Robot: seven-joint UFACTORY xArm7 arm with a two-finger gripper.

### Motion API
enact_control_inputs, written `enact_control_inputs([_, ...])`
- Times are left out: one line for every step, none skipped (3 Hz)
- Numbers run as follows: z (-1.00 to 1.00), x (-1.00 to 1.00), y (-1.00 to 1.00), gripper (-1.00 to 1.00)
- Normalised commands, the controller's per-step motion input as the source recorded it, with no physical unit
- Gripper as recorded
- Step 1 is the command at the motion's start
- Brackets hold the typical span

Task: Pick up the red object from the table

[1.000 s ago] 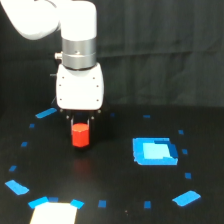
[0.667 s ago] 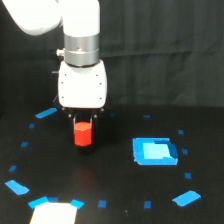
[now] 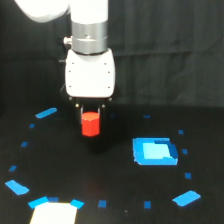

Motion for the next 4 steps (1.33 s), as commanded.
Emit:
enact_control_inputs([0.97, 1.00, 0.69, -0.57])
enact_control_inputs([1.00, 0.33, -0.36, -1.00])
enact_control_inputs([1.00, -0.08, -0.34, -1.00])
enact_control_inputs([1.00, -0.16, -0.27, -1.00])
